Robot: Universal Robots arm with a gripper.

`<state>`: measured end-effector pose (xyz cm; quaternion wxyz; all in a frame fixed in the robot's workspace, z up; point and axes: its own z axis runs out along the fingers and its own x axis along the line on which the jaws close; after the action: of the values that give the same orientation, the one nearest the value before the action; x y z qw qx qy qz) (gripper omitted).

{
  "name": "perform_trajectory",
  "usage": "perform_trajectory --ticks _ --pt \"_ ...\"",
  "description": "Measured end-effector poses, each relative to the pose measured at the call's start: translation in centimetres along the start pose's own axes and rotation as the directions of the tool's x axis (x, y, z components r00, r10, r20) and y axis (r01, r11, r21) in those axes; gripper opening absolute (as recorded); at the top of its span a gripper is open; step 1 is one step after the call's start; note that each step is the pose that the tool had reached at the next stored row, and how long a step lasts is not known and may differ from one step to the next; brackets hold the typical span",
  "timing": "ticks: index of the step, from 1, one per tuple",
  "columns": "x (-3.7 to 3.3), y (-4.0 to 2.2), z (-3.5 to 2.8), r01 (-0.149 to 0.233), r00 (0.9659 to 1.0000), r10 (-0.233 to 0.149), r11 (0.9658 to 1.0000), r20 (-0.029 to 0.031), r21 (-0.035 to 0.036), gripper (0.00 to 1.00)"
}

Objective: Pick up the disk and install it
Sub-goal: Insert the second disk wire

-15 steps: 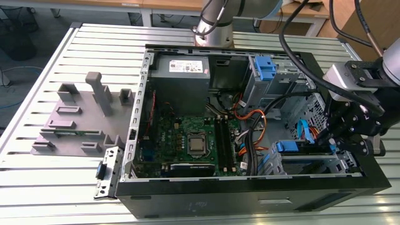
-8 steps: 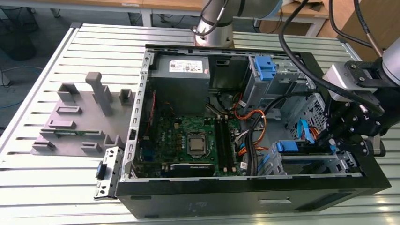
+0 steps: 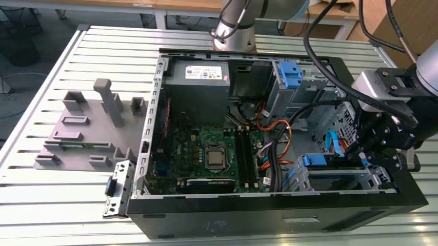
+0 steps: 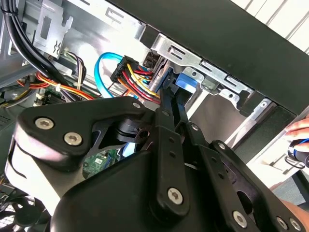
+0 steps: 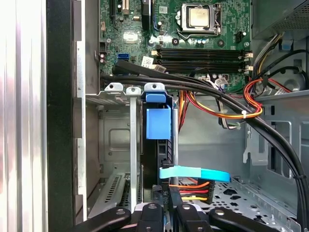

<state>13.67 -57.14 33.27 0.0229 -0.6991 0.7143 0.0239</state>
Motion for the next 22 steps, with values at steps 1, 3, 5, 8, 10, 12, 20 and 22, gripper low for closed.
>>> perform_trajectory --ticks 1,3,5,8,10,12,20,22 --pt "0.0 0.01 0.06 0.0 1.0 0.0 1.0 0.0 0.0 0.18" --pt "0.01 0.02 0.13 0.0 1.0 0.0 1.0 0.0 0.0 0.18" --pt "0.01 0.02 0.13 0.0 1.0 0.0 1.0 -0.0002 0.0 0.18" --pt "0.02 0.02 0.26 0.0 1.0 0.0 1.0 0.0006 0.0 0.18" --pt "0.03 0.02 0.38 0.0 1.0 0.0 1.0 0.0 0.0 0.18" --pt "0.03 0.02 0.38 0.0 1.0 0.0 1.0 -0.0002 -0.0001 0.18" --pt "0.04 0.02 0.55 0.0 1.0 0.0 1.0 -0.0004 0.0 0.18" --pt "0.04 0.02 0.57 0.0 1.0 0.0 1.0 0.0002 -0.0001 0.18"
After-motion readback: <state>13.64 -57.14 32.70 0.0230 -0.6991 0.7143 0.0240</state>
